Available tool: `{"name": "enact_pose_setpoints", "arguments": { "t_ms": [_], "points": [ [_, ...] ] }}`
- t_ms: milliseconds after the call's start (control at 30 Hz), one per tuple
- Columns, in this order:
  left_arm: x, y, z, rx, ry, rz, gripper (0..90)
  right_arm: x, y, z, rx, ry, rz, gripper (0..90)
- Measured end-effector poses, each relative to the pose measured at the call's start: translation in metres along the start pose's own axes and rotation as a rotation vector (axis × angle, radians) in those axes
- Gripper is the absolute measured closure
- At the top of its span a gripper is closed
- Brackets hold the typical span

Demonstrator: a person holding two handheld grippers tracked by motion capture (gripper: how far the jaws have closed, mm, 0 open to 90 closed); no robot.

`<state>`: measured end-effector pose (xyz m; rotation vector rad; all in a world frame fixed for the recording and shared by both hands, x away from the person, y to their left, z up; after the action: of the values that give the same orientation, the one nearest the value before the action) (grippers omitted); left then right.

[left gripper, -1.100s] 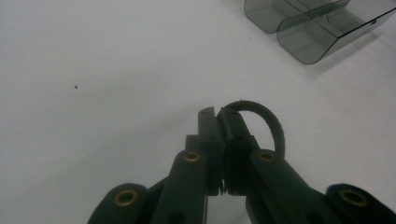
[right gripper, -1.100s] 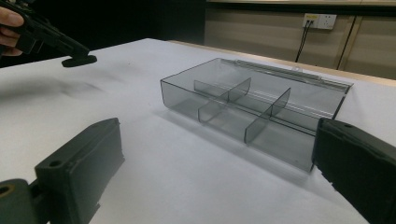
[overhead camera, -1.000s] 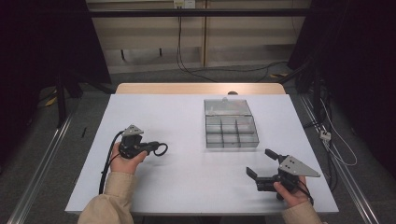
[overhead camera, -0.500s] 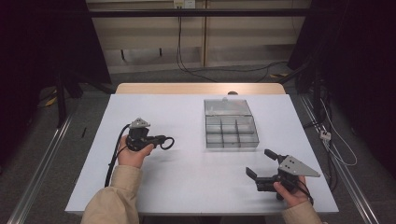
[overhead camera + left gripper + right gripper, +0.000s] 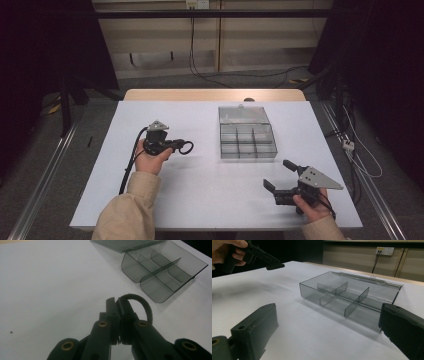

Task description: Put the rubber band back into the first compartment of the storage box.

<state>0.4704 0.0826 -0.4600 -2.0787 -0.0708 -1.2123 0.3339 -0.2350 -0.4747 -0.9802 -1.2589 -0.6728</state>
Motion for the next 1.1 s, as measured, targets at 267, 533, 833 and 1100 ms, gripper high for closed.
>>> {"name": "enact_pose_setpoints", "arguments": {
  "t_ms": [267, 533, 833, 1100],
  "points": [
    [0.007, 0.008, -0.001, 0.004, 0.011, 0.010, 88.3, 0.000, 0.000, 0.000, 0.002, 0.001, 0.000, 2.1],
    [0.013, 0.016, -0.002, 0.004, 0.008, 0.012, 88.3, 0.000, 0.000, 0.000, 0.003, 0.001, -0.001, 2.2],
    [0.019, 0.025, -0.002, 0.006, 0.004, 0.013, 88.3, 0.000, 0.000, 0.000, 0.005, 0.002, -0.001, 2.1],
    [0.024, 0.032, -0.002, 0.010, 0.002, 0.012, 88.3, 0.000, 0.000, 0.000, 0.006, 0.003, -0.002, 2.2]
  ]
}}
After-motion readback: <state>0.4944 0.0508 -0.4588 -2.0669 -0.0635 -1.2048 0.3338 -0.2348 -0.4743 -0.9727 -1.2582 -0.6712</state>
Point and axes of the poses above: each handheld gripper's, and its own axes: y roughly forward along the jaws, x roughly out of its top, z roughly to its left, the point moved 8 cm from there along y, roughly forward along the jaws, and after that the axes turned 8 degrees about -x, right-handed, at the moved point
